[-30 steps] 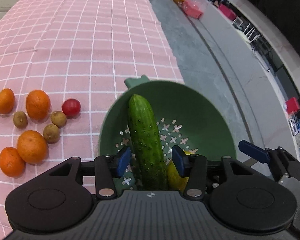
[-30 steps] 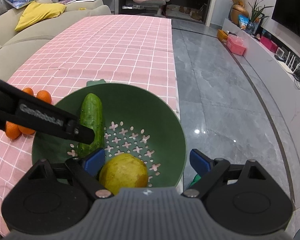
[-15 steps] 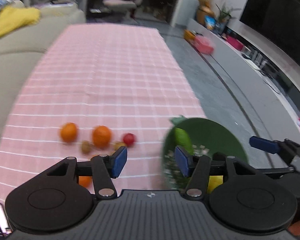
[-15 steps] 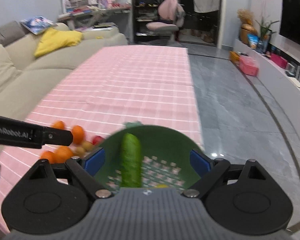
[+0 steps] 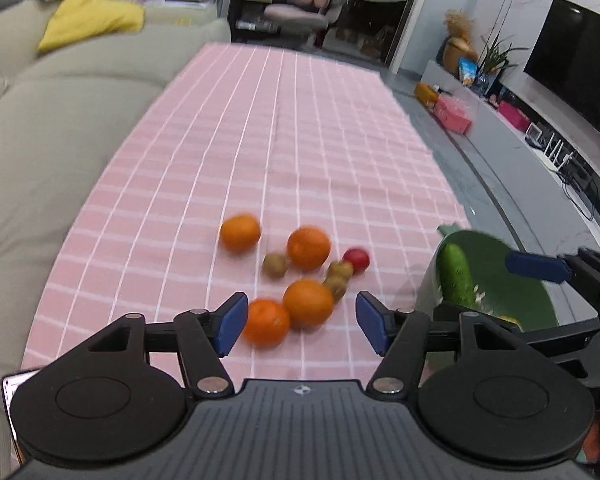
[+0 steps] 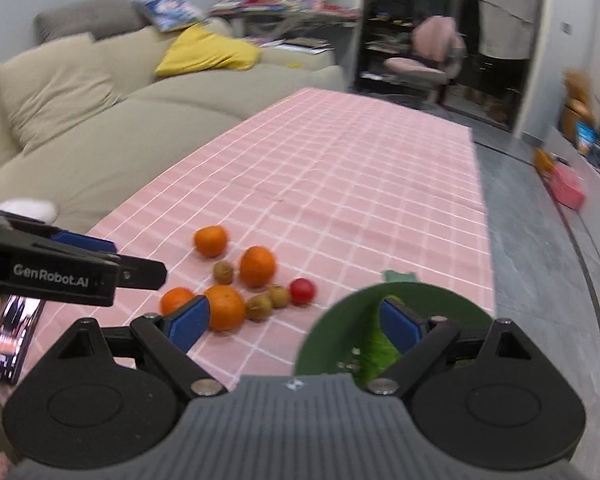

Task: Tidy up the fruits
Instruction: 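Reach both tools back to the oranges on the tablecloth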

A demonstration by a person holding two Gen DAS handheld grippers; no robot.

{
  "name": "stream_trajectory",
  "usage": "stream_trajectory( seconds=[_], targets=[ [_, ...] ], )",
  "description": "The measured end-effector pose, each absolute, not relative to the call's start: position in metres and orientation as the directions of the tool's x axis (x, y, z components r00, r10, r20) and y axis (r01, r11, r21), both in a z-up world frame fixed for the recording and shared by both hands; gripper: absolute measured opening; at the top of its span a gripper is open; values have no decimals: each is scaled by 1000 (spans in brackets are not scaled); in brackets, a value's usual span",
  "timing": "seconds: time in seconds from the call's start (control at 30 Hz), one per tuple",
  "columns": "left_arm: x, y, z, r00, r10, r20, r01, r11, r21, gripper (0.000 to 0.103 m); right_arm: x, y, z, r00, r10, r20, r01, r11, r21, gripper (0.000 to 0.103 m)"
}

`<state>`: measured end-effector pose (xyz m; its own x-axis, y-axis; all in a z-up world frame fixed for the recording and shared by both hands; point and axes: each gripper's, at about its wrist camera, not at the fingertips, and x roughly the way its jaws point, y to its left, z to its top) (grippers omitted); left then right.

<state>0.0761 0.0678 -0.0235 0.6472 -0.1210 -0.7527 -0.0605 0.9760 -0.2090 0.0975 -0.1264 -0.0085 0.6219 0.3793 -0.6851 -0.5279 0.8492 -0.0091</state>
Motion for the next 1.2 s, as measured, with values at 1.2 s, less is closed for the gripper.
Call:
stream_trajectory(
  seconds=[1.2],
  targets=[
    [121, 99, -110, 503, -236, -831, -71, 947, -312, 51, 137, -47, -87, 436, 366, -822, -763, 635, -122, 52]
  ],
)
